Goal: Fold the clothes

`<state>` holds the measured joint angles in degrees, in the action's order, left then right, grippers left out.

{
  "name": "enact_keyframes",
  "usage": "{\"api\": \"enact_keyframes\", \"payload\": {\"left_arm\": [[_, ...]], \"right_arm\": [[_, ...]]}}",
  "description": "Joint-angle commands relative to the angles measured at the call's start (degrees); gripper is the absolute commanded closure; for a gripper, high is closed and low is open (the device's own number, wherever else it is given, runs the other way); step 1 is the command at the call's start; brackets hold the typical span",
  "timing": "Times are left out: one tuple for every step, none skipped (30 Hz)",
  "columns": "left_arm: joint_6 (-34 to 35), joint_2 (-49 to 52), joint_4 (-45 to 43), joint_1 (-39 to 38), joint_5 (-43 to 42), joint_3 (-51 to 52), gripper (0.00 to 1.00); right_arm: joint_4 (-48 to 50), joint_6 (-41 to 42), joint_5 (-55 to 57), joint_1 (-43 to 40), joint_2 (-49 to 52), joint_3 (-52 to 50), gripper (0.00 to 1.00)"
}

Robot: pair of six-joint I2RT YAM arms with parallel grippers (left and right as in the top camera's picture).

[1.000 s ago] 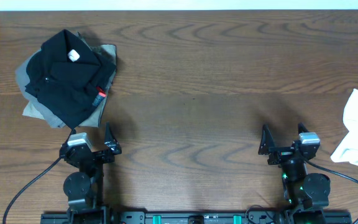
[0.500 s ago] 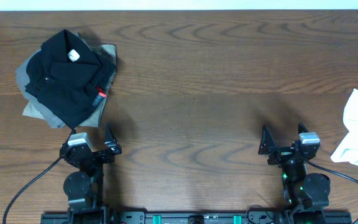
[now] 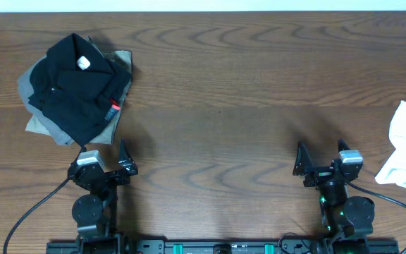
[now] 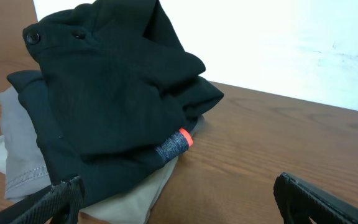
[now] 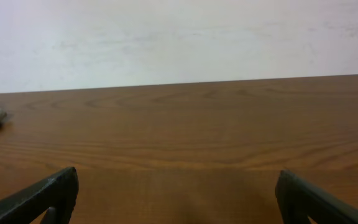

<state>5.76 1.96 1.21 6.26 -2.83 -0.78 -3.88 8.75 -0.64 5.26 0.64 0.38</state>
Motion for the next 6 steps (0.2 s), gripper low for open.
{"api": "enact_keyframes", "payload": {"left_arm": [[-0.8,0.2,2.6,-0.2,0.5,0.5,0.02],[-0.8,0.2,2.6,-0.2,0.5,0.5,0.02],[-0.8,0.2,2.6,-0.2,0.5,0.5,0.02],[-0.8,0.2,2.6,-0.2,0.5,0.5,0.02],[-0.8,0.2,2.6,-0.2,0.5,0.5,0.02],[-0.8,0.2,2.6,-0.2,0.5,0.5,0.02]], "right_arm": [[-0.3,0.6,-0.4,0.8,-0.2,-0.1,0.01],[-0.3,0.6,-0.4,0.8,-0.2,-0.1,0.01],[-0.3,0.6,-0.4,0.8,-0.2,-0.1,0.01],[-0.3,0.6,-0.4,0.8,-0.2,-0.1,0.01],[-0.3,0.6,-0.4,0.8,-0.2,-0.1,0.01],[-0.3,0.6,-0.4,0.8,-0.2,-0.1,0.01]]}}
